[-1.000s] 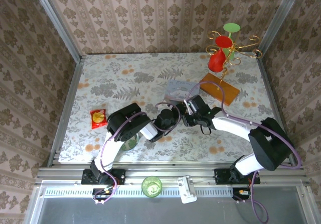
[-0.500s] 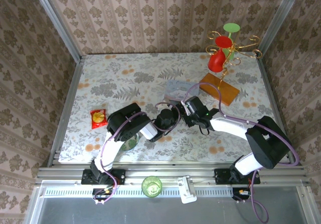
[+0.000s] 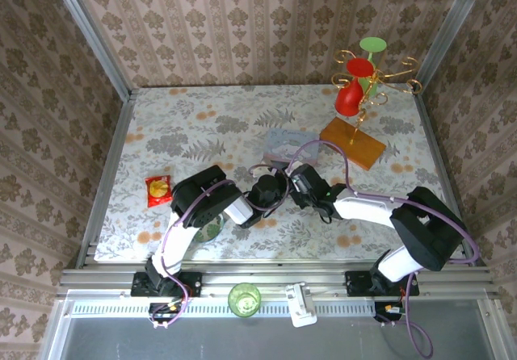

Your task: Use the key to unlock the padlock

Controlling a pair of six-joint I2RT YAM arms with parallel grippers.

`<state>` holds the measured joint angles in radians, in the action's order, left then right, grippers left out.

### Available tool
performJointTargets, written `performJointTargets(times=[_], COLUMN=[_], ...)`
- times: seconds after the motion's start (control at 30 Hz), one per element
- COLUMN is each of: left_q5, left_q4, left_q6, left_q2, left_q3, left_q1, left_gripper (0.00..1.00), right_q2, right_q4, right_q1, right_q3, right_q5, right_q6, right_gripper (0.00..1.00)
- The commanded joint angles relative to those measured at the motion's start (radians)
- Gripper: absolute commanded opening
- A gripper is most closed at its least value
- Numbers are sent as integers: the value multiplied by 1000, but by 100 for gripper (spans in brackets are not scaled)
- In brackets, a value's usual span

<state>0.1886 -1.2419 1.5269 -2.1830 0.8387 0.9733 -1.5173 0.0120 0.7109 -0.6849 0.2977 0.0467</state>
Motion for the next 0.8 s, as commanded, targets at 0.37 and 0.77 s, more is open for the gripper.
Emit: performJointTargets(times=[0.37, 0.77], left_q5=[-35, -40], left_q4=[-42, -44], left_q6=[42, 36], left_q2=[40, 49], left_q3=[-24, -42], left_q1=[13, 12], left_gripper=[5, 7], right_q2=[26, -70], right_q4=[195, 548], right_q1=[-129, -391], right_q3=[82, 214], right_q5=[-388, -899], right_q6=[205, 515], right_gripper=[4, 1])
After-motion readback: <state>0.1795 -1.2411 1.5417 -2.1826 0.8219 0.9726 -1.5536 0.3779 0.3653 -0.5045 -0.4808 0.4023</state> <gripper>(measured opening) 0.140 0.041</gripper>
